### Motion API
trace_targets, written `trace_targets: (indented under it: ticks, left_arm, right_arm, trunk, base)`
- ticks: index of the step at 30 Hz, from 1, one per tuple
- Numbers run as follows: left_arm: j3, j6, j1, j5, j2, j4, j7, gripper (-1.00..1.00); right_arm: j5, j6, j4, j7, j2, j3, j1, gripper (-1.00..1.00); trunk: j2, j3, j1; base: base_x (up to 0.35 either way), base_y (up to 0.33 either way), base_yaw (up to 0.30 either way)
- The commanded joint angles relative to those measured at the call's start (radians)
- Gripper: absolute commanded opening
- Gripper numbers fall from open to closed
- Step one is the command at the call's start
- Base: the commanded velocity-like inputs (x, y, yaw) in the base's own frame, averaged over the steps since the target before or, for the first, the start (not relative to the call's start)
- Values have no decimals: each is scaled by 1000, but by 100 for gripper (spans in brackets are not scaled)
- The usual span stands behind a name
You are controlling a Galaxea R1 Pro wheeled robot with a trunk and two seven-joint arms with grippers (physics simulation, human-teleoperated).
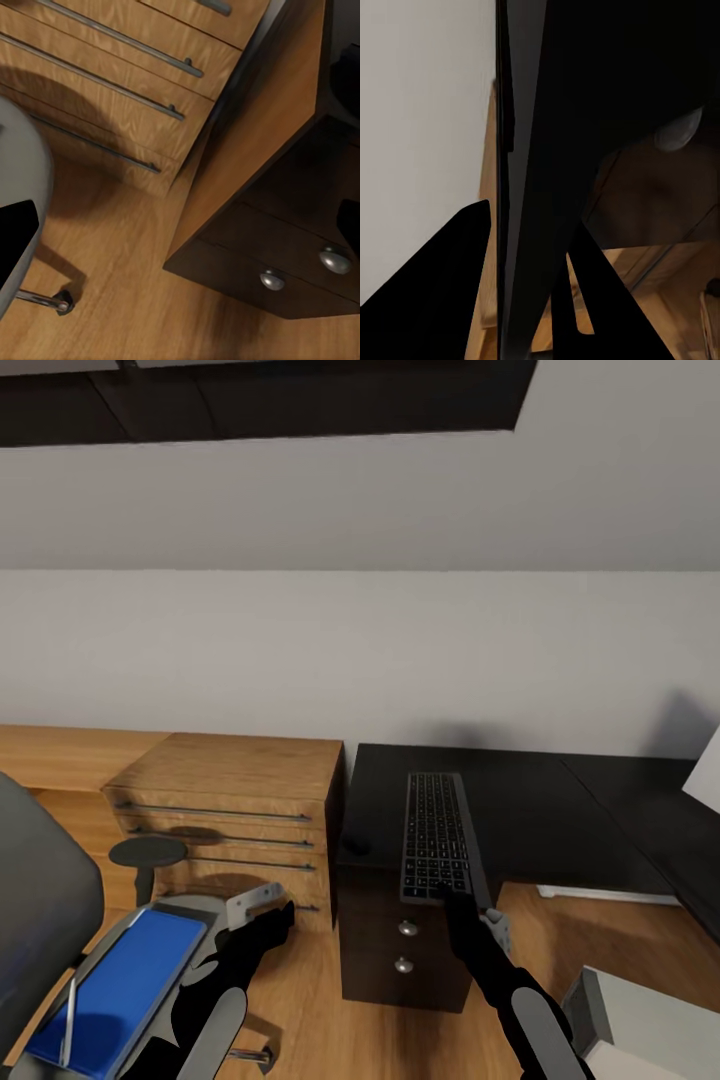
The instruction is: In the bedroom, organize the workspace by keeping the computer under the desk, ensuring the monitor is on the desk, placing the keyboard on the desk next to the monitor, placing the mouse on the desk next to the keyboard, moving the folder from the swivel chair onto the desk next to the mouse, stacking the notebook on top of the folder with the pen on top of the notebook, and positioning the swivel chair next to the desk.
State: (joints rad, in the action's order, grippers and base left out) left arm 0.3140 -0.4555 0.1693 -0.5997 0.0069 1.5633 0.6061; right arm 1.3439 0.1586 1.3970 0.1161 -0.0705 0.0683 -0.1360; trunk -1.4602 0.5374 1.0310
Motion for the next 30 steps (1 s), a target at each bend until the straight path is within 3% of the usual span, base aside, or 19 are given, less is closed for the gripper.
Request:
trace_targets:
  ticks: [1,16,30]
  left_arm:
    - [2,-2,1,-8,1,1,9,100]
    - [2,-2,1,-8,1,0,9,100]
    - [2,-2,1,-7,4,-6,9,100]
  right_arm:
    - [8,2,2,7,0,-1,-1,-100]
    - [8,2,0,7,0,-1,-1,-100]
    - [8,2,0,7,0,-1,-1,-100]
  trunk:
    - [-8,4,4]
    - [-113,51,61]
    - [-113,51,61]
  base:
    - [0,0,0]
    - [0,0,0]
    - [61,0,0]
